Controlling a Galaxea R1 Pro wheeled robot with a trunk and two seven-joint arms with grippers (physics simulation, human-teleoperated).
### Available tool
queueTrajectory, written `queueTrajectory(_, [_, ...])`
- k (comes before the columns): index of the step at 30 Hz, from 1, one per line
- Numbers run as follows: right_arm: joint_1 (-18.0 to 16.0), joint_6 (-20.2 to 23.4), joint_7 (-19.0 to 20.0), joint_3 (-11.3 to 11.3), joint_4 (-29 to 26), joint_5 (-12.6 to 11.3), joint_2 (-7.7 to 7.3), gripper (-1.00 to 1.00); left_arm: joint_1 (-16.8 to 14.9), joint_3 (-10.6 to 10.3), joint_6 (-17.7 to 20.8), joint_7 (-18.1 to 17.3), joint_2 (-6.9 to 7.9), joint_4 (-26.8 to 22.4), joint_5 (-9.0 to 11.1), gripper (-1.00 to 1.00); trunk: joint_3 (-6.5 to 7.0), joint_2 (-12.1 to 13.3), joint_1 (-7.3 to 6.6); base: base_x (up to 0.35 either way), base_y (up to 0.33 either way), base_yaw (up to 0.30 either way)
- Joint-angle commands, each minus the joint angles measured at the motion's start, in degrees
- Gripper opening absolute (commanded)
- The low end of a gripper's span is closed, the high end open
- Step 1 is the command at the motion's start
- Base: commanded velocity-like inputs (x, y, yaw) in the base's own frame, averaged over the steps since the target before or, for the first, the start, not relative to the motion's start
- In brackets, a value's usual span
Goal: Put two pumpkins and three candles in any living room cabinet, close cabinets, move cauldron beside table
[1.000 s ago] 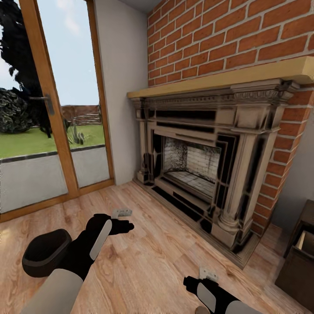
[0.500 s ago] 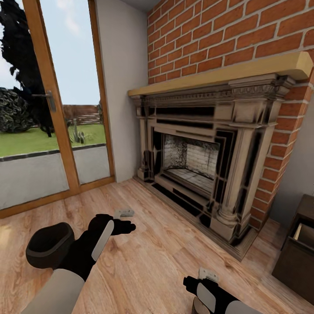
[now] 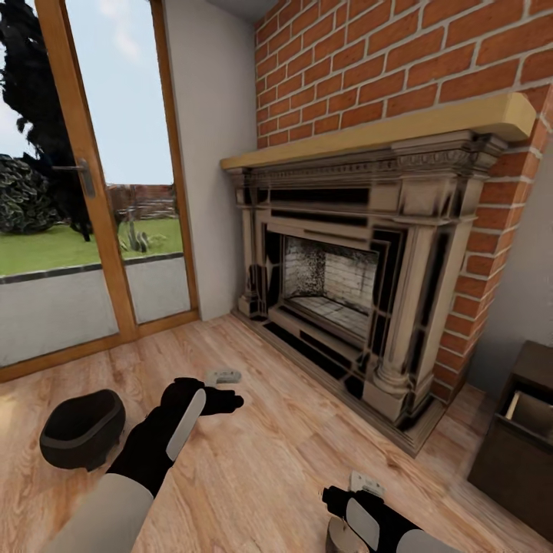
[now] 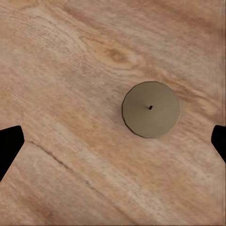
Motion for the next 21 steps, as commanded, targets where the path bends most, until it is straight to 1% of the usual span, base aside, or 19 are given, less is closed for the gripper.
queueTrajectory(1, [0.0, 0.3, -0.4, 0.5, -0.1, -0.3, -0.02, 1.0, 0.0, -0.1, 0.2, 0.6, 0.0, 0.0, 0.6, 1.0, -0.06, 0.0, -0.02, -0.097, -0.253, 0.0])
queueTrajectory(3, [0.0, 0.3, -0.4, 0.5, -0.1, -0.3, 0.03, 1.0, 0.0, -0.1, 0.2, 0.6, 0.0, -0.1, 0.5, 1.0, -0.06, 0.0, -0.02, -0.078, -0.202, 0.0])
queueTrajectory(8, [0.0, 0.3, -0.4, 0.5, -0.1, -0.3, 0.07, 1.0, 0.0, -0.1, 0.2, 0.6, -0.01, -0.2, 0.6, 1.0, -0.06, 0.0, -0.02, -0.021, -0.067, 0.0])
queueTrajectory(13, [0.0, 0.3, -0.4, 0.5, -0.1, -0.3, 0.14, 1.0, 0.0, -0.1, 0.2, 0.6, -0.01, -0.2, 0.4, 1.0, -0.06, 0.0, -0.02, 0.012, -0.15, 0.0])
queueTrajectory(17, [0.0, 0.3, -0.4, 0.5, -0.1, -0.3, 0.14, 1.0, 0.0, -0.1, 0.1, 0.6, -0.01, -0.2, 0.3, 1.0, -0.06, 0.0, -0.02, 0.128, -0.045, 0.0])
queueTrajectory(21, [0.0, 0.3, -0.4, 0.5, -0.1, -0.3, 0.15, 1.0, 0.0, -0.2, 0.1, 0.7, -0.01, -0.2, 0.3, 1.0, -0.06, 0.0, -0.02, 0.216, -0.011, 0.0])
